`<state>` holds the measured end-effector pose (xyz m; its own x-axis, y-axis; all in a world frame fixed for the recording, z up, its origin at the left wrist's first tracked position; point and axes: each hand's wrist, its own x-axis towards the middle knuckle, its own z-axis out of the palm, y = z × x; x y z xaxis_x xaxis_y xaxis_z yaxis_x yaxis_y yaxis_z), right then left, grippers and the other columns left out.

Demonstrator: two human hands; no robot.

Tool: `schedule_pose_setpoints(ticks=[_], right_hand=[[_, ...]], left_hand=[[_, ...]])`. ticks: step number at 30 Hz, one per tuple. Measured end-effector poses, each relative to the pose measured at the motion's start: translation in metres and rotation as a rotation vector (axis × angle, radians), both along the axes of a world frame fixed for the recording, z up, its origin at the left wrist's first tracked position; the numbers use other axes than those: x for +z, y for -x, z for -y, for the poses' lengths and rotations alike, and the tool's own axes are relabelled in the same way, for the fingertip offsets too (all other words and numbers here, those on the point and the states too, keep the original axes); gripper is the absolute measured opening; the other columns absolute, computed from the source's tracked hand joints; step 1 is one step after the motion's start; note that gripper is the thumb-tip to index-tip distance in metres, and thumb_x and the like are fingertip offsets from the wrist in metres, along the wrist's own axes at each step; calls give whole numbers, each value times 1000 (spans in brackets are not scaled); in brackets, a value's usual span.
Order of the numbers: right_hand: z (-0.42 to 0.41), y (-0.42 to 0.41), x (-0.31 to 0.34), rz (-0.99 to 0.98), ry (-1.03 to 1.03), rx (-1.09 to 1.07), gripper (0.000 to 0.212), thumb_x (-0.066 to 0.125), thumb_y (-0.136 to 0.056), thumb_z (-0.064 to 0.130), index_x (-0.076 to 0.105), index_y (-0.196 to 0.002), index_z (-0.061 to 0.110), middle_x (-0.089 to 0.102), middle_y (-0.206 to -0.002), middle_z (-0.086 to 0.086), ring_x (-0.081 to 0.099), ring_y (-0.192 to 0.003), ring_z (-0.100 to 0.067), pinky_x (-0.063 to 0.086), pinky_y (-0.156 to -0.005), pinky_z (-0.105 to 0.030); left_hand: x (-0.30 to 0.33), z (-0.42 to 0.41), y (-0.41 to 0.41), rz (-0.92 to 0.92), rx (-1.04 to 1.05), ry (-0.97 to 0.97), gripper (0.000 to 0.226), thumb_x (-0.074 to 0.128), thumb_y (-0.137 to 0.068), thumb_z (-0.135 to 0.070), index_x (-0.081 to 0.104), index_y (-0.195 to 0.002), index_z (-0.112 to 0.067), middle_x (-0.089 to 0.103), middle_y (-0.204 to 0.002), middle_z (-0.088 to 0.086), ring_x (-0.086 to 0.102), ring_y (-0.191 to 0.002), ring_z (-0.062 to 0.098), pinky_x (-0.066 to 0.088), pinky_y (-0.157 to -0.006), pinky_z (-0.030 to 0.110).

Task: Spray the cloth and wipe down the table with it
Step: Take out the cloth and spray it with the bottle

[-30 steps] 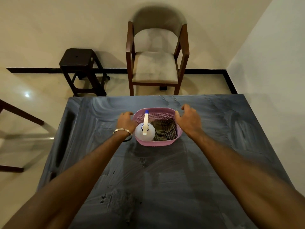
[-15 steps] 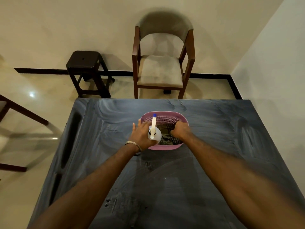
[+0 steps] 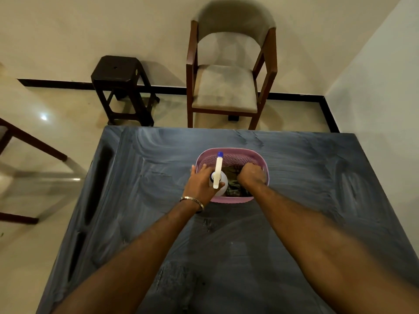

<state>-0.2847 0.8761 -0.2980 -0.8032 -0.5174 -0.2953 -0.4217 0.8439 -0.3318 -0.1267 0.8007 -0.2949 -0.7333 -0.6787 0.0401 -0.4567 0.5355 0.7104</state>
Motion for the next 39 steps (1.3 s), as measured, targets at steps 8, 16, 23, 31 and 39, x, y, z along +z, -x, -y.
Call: schedule_pose_setpoints(ticks=[8,16,23,31,39], right_hand=[[-2,-13,-14,-79,-30,-17,35,57,-97,9,54,-132,3,57,-121,-15,62,-99,-24,60,-84,-36],[1,-9,-17,-119,-55,-1,22,55,-99,9,61,-120,5,66,-110,-14,67,-96,-26,60,-83,-36],[1,-5,-19,-129,-144,69,18,55,-99,13,67,-112,7,68,-104,-11,67,-93,-24,57,-78,-33],[1,-7,-16,-132,-30,49,29,64,-93,16,63,-120,5,62,-119,-13,63,-105,-27,58,-89,-38],[-9,-1,6,343,264,-32,35,62,-95,22,49,-126,12,57,-113,-3,57,-108,-20,50,-82,-29]], left_hand=[[-6,-2,-1,-12,-5,-22,34,70,-84,-31,61,-111,-14,68,-110,6,62,-104,25,9,-120,51],[-8,-3,-2,-41,17,-34,33,70,-84,-33,61,-109,-14,68,-107,6,63,-102,24,7,-119,45],[-13,-5,0,-74,66,-77,34,72,-82,-33,61,-110,-15,70,-104,6,63,-102,25,5,-119,45],[-8,-8,0,-71,104,31,31,72,-82,-34,59,-104,-17,69,-93,3,66,-90,23,0,-120,43],[6,-6,6,-132,28,-116,53,75,-80,-30,53,-124,-11,67,-110,9,64,-98,24,56,-87,35]])
